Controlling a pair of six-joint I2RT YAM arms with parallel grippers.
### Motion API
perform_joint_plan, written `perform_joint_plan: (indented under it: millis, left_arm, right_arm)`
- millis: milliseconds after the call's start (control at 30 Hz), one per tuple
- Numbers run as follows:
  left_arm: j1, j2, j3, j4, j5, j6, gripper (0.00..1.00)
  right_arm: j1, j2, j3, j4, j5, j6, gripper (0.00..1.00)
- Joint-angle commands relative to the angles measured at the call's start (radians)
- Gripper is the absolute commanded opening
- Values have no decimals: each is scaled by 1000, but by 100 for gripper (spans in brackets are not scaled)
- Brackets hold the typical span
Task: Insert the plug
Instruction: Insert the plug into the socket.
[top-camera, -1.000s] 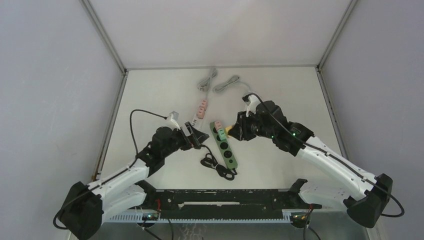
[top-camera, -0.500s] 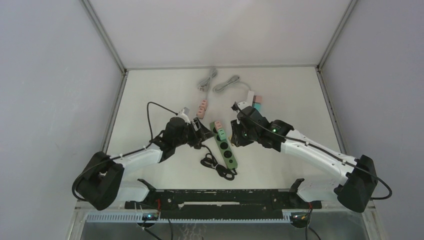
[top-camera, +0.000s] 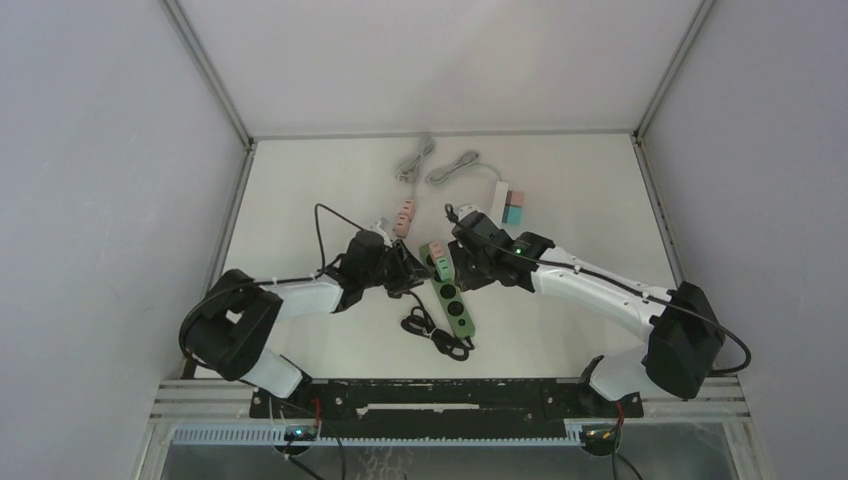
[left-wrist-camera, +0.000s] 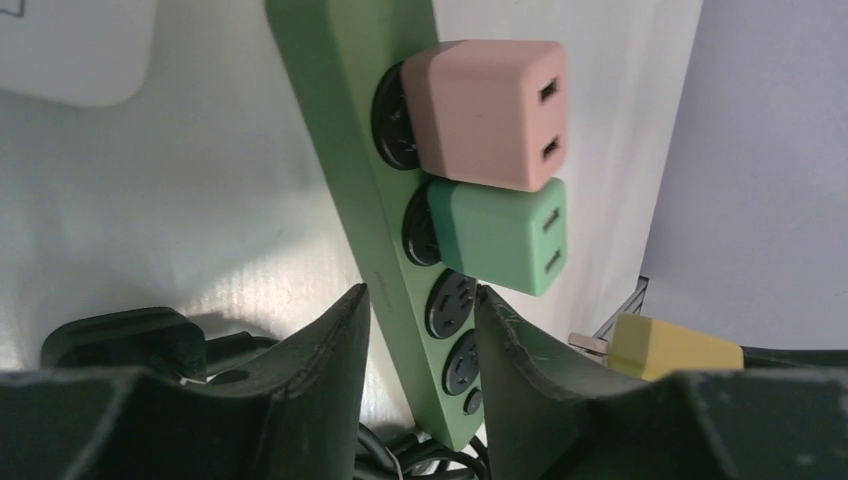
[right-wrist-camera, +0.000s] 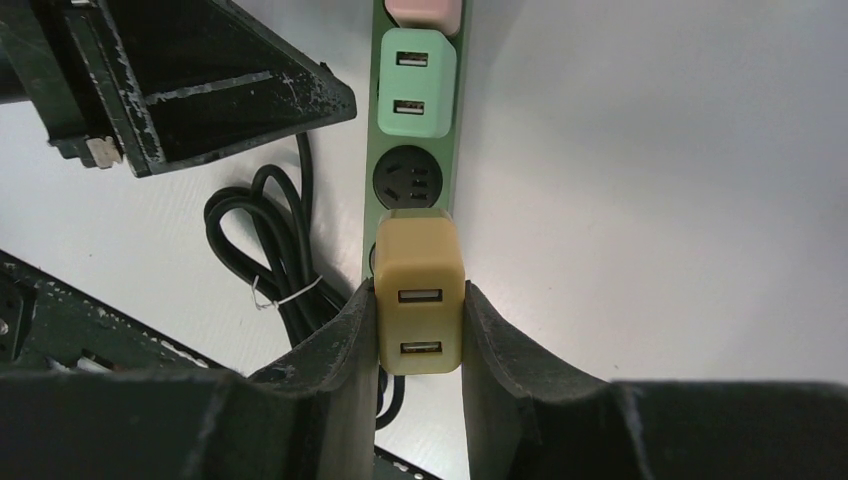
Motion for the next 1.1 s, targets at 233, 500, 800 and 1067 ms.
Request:
perform_joint_plan:
  millis: [233,500,800,1067]
  left_arm:
    - [0,101,67,62,28,-38,43]
    - [0,139,73,73,43,-43,39]
    - [-1,176,74,89,47,-53,35]
    - [-1,182,65,89,46,-64,34]
  right_arm:
    - [30,104,78,45,56,-30,0]
    - [43,148,89,61,75,-29,0]
    - [57,174,94,68,114,-10,0]
    - [58,203,103,60,123,8,0]
